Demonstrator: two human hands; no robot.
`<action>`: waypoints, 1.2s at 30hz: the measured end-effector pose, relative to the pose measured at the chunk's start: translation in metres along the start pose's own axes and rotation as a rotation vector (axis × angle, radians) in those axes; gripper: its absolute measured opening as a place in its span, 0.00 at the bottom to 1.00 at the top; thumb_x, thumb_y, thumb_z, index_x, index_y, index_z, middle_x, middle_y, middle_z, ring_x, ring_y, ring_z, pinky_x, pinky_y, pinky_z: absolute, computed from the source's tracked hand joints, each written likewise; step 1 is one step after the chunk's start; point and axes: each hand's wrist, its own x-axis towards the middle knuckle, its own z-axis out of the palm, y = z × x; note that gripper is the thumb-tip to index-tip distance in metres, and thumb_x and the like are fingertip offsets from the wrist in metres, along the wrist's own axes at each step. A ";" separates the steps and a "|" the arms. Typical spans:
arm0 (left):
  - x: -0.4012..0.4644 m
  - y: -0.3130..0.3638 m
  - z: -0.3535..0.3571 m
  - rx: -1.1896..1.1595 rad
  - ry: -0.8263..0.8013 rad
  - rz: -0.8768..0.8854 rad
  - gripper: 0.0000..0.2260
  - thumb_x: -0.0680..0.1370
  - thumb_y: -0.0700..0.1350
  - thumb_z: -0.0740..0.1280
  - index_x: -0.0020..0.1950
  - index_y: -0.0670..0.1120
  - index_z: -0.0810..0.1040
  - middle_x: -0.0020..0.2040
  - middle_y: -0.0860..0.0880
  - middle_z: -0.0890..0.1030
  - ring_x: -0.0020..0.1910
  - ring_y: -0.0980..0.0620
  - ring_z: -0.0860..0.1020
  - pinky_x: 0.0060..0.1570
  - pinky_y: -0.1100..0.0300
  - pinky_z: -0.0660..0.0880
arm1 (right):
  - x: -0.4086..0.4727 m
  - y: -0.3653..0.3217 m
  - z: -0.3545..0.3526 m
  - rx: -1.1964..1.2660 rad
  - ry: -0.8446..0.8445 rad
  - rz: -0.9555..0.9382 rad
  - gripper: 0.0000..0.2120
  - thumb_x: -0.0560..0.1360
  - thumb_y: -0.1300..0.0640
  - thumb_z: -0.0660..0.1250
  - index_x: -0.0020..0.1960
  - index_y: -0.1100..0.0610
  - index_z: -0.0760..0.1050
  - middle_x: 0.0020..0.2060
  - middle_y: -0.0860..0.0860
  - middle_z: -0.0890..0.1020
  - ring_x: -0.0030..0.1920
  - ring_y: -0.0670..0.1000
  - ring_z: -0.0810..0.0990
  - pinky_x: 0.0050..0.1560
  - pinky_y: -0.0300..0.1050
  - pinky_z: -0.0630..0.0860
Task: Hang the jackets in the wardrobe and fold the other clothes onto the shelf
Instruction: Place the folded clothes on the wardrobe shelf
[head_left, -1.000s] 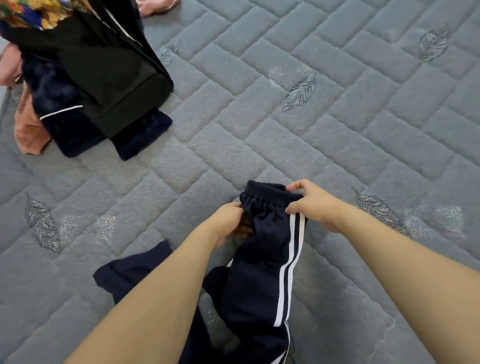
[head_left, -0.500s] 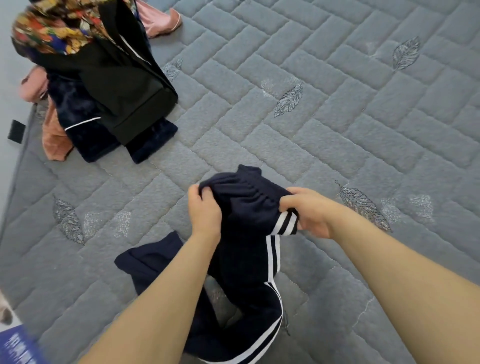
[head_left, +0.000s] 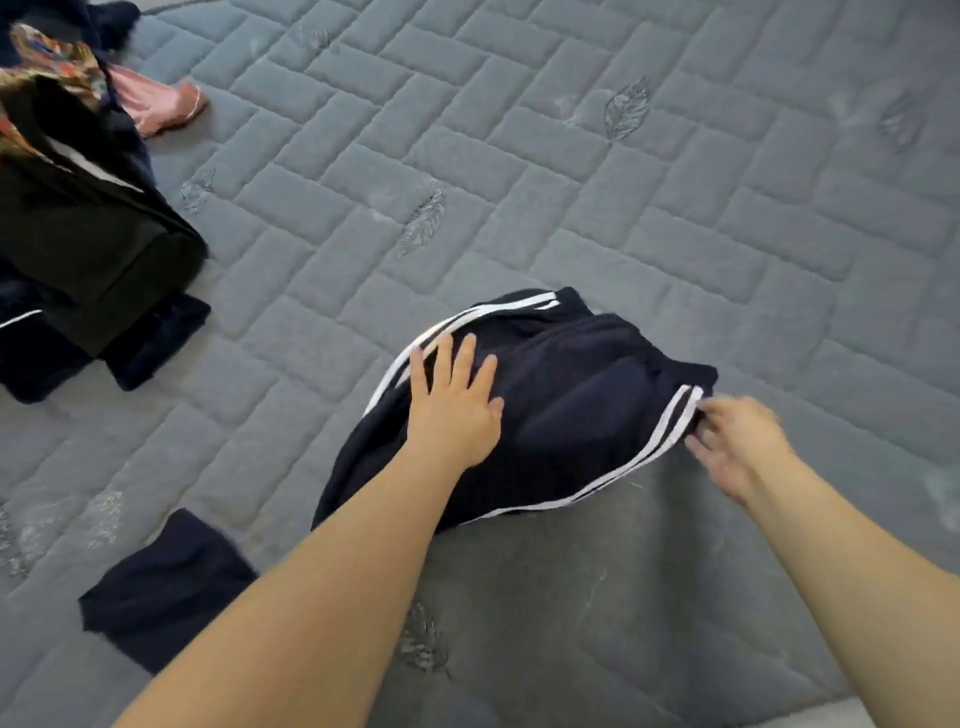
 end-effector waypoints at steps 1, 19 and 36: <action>-0.010 0.009 0.021 -0.025 -0.110 -0.015 0.26 0.83 0.58 0.49 0.80 0.54 0.51 0.81 0.49 0.44 0.79 0.43 0.39 0.72 0.34 0.33 | 0.012 0.022 -0.012 -0.020 -0.016 0.134 0.22 0.79 0.60 0.61 0.73 0.54 0.65 0.69 0.54 0.72 0.65 0.55 0.74 0.66 0.53 0.68; 0.009 -0.065 0.050 -0.507 -0.078 -0.563 0.24 0.75 0.53 0.68 0.69 0.49 0.66 0.69 0.43 0.63 0.66 0.39 0.63 0.63 0.46 0.65 | 0.042 0.093 -0.043 -0.557 0.506 0.110 0.24 0.72 0.61 0.71 0.64 0.63 0.66 0.62 0.63 0.73 0.56 0.65 0.76 0.56 0.57 0.75; 0.019 -0.087 0.045 -0.697 0.213 -0.614 0.08 0.83 0.50 0.56 0.48 0.48 0.62 0.33 0.51 0.71 0.31 0.52 0.69 0.30 0.53 0.57 | 0.113 -0.017 0.139 -1.050 -0.273 -0.517 0.12 0.69 0.46 0.73 0.50 0.47 0.76 0.52 0.51 0.83 0.54 0.56 0.80 0.59 0.56 0.75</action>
